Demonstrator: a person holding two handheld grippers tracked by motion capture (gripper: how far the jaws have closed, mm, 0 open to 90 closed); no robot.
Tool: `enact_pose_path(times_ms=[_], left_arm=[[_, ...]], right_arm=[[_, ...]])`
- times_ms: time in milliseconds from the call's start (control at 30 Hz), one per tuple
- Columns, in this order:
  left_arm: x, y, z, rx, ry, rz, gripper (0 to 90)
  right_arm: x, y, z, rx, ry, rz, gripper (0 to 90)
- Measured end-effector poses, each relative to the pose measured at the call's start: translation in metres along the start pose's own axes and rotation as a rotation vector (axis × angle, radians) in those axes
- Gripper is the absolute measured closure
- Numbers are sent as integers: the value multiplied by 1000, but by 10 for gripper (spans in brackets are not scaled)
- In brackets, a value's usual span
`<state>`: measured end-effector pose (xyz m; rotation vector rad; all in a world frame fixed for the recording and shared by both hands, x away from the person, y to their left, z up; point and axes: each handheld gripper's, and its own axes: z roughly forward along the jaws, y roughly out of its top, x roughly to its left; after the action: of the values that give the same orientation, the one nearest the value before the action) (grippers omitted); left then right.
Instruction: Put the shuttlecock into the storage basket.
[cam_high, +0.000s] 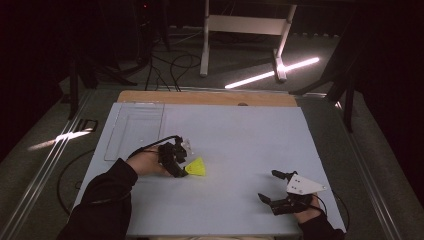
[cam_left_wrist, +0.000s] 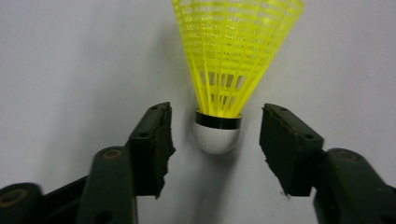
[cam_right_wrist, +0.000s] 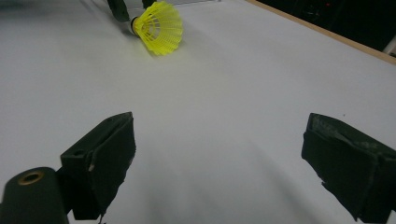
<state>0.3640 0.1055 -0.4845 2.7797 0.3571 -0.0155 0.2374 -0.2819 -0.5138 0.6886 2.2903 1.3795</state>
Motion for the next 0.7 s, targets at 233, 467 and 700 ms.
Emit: enact_pose_path(times_ms=[233, 467, 700], left_arm=[[-2, 3, 6, 63, 17, -1, 580], [-3, 5, 10, 102, 33, 15, 624], [-3, 6, 12, 118, 28, 7, 647]], right_arm=[[0, 0, 0, -2, -4, -6, 98], [0, 0, 0, -1, -4, -6, 98], [0, 0, 0, 2, -3, -9, 98]])
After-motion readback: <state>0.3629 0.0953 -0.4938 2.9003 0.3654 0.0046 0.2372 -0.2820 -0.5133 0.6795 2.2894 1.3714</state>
